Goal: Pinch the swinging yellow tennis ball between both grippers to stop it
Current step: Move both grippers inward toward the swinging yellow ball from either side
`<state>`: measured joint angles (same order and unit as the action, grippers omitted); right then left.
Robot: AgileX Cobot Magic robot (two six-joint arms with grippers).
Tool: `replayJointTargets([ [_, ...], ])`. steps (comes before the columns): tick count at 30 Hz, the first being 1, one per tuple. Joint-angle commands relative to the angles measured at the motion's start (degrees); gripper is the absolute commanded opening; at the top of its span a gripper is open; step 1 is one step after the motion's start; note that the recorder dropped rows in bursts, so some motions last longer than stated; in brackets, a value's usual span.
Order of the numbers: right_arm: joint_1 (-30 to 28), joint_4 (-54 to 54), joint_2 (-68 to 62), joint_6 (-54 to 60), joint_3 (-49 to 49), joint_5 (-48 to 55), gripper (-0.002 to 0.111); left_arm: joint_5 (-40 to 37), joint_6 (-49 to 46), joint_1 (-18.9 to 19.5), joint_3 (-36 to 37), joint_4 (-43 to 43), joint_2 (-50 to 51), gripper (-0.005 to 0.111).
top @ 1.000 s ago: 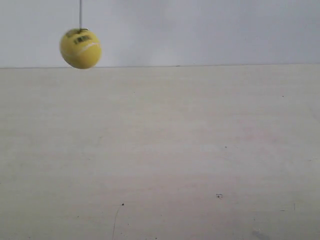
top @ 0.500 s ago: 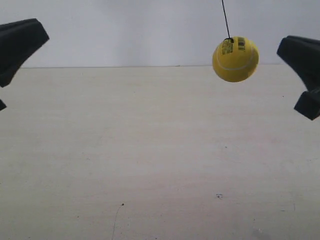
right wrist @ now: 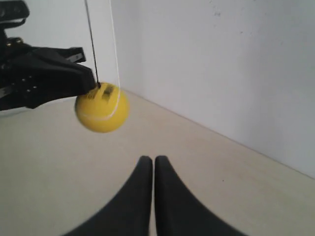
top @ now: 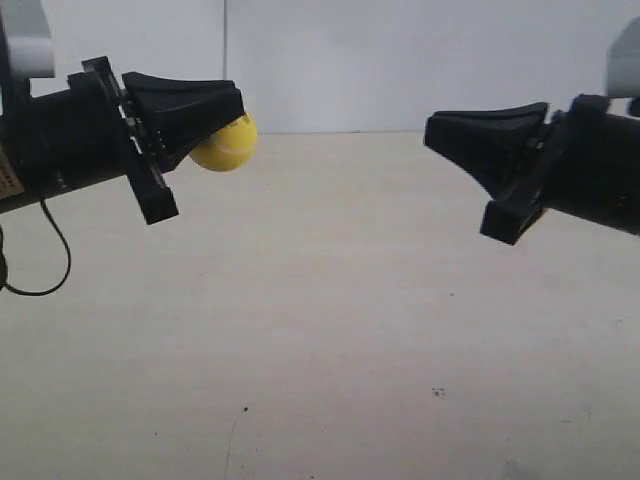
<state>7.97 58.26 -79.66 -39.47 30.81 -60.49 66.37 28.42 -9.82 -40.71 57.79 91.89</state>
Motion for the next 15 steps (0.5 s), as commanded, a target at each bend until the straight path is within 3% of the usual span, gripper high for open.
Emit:
replayJointTargets([
  [1,5.7,0.7,-3.5,1.0,4.8,6.0,0.0,-2.6,-0.4,-0.8,-1.5,0.2,2.5,0.005],
  [15,7.2,-4.0,-5.8,4.1,9.9,12.7,0.0,-2.9,-1.1,-0.9,-1.5,0.2,2.6,0.005],
])
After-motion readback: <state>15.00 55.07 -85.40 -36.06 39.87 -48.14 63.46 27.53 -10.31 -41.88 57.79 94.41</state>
